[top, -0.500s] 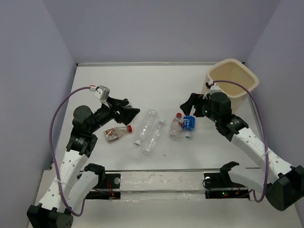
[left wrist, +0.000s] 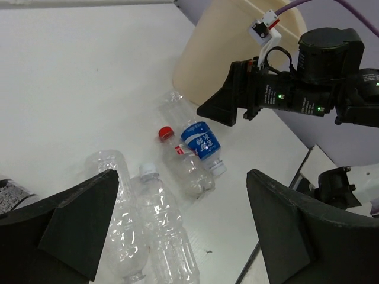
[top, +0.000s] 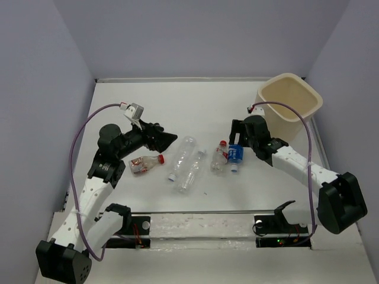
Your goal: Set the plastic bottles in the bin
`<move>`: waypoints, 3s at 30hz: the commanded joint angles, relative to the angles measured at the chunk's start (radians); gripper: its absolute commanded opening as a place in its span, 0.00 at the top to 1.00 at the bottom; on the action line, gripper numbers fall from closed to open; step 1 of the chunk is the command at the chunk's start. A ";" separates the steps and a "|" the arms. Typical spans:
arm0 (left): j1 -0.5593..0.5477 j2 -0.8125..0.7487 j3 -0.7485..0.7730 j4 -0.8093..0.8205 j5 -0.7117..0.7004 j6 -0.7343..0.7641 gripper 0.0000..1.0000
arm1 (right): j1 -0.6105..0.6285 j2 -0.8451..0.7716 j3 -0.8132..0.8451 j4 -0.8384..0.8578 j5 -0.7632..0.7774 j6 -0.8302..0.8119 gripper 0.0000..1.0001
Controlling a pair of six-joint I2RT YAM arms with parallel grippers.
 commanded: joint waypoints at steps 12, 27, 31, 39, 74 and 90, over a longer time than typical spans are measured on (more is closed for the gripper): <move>-0.031 0.199 0.107 -0.182 -0.160 0.076 0.01 | 0.008 0.276 0.048 0.145 0.124 0.019 0.21; -0.200 0.430 0.211 -0.362 -0.434 0.140 0.01 | 0.080 0.042 0.041 0.081 0.173 -0.038 0.55; -0.257 0.487 0.250 -0.394 -0.503 0.140 0.01 | 0.099 -0.168 0.079 0.052 0.031 -0.053 0.60; -0.334 0.665 0.384 -0.470 -0.635 0.168 0.01 | 0.085 -0.273 0.354 0.104 0.220 -0.278 0.66; -0.335 0.990 0.549 -0.515 -0.654 0.197 0.36 | -0.495 -0.282 0.234 0.330 -0.352 -0.007 0.16; -0.347 0.768 0.957 -0.534 -0.629 0.133 0.66 | -0.463 -0.730 -0.129 0.150 -0.646 0.171 0.41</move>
